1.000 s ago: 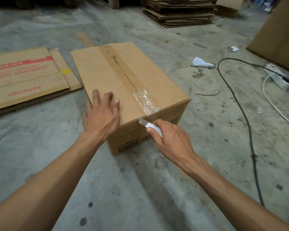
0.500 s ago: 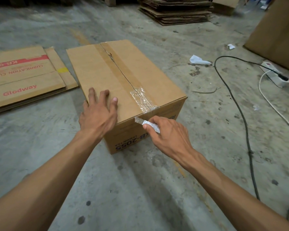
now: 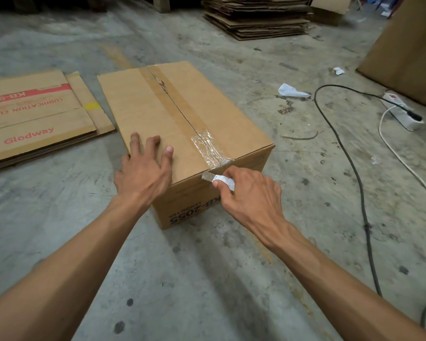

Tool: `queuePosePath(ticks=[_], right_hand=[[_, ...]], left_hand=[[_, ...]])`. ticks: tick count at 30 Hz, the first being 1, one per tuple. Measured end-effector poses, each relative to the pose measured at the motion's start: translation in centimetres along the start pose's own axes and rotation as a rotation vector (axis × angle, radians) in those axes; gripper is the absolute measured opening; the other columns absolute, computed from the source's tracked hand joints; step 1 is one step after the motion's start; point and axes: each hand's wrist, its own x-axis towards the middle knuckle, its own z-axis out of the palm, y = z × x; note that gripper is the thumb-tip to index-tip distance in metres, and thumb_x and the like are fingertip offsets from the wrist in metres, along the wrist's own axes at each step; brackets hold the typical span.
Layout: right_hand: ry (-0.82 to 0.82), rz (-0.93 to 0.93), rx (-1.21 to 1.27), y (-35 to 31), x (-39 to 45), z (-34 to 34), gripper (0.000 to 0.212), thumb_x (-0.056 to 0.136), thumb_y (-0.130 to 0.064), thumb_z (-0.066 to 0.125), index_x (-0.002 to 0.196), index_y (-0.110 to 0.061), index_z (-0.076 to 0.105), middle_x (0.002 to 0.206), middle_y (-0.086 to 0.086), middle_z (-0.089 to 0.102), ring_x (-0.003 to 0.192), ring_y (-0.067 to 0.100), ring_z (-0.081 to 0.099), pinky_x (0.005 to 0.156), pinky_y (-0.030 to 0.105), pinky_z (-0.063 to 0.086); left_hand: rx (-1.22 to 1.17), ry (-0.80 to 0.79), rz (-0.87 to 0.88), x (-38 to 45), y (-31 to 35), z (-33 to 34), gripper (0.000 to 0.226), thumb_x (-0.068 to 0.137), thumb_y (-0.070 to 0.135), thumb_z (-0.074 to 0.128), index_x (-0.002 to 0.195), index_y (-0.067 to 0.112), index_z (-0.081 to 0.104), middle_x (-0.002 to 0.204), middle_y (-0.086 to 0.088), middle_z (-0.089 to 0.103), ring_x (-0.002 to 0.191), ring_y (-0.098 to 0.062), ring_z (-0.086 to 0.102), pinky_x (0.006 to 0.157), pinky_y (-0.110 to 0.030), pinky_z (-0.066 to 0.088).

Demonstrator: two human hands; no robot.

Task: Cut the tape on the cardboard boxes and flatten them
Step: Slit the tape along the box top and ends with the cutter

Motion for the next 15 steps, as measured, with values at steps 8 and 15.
queuePosePath(ticks=[8, 15], right_hand=[[-0.024, 0.093, 0.032, -1.9, 0.2, 0.1, 0.040, 0.096, -0.052, 0.043, 0.104, -0.020, 0.064, 0.100, 0.006, 0.069, 0.092, 0.035, 0.064, 0.070, 0.036, 0.043], [0.003, 0.121, 0.017, -1.6, 0.1, 0.2, 0.039, 0.096, -0.052, 0.043, 0.104, -0.021, 0.065, 0.099, 0.007, 0.070, 0.093, 0.035, 0.064, 0.066, 0.034, 0.037]], left_hand=[[0.013, 0.001, 0.015, -0.5, -0.2, -0.1, 0.056, 0.100, 0.061, 0.018, 0.150, 0.037, 0.022, 0.165, 0.001, 0.001, 0.142, -0.039, 0.028, 0.101, -0.063, 0.034], [0.032, -0.010, 0.028, -0.4, -0.1, -0.1, 0.057, 0.099, 0.062, 0.017, 0.151, 0.037, 0.021, 0.165, 0.001, 0.001, 0.141, -0.040, 0.031, 0.100, -0.062, 0.036]])
